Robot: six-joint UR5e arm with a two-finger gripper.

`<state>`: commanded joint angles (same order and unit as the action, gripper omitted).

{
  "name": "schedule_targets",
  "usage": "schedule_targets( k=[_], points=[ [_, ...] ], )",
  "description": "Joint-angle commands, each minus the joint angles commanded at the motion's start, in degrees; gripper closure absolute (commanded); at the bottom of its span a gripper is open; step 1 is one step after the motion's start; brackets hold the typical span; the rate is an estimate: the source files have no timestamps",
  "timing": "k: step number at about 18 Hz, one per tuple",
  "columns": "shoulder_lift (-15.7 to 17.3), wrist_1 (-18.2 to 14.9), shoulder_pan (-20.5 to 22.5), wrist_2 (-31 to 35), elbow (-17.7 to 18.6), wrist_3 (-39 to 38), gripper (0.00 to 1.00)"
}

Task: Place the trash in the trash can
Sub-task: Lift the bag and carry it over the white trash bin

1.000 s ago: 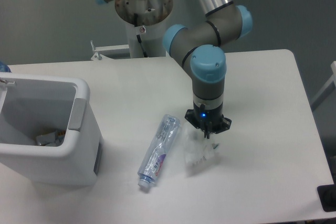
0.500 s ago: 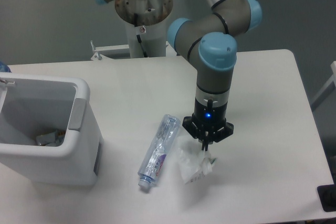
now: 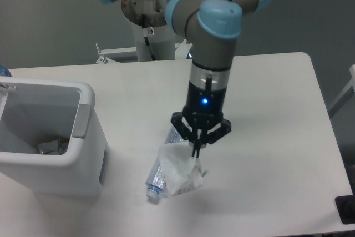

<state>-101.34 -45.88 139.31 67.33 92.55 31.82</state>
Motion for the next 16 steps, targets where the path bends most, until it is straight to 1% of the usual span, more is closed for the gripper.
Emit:
schedule_targets(
  k=[2,5,7,11,14,16],
  points=[
    [1.5,0.0,-2.1,-0.3,0.0,-2.3,1.0],
    [4.0,0.0,-5.0,-0.8,0.1,-3.4,1.0],
    [5.0,0.0,-6.9,-0.7,0.0,-4.7,1.0],
    [8.9,0.0,-10.8,-0.8,0.1,-7.4,1.0],
    [10.5,0.0,-14.0,-0.6,0.4,-9.0,1.0],
    [10.6,0.0,-15.8,-0.6,0.7,-10.5,1.0]
  ],
)
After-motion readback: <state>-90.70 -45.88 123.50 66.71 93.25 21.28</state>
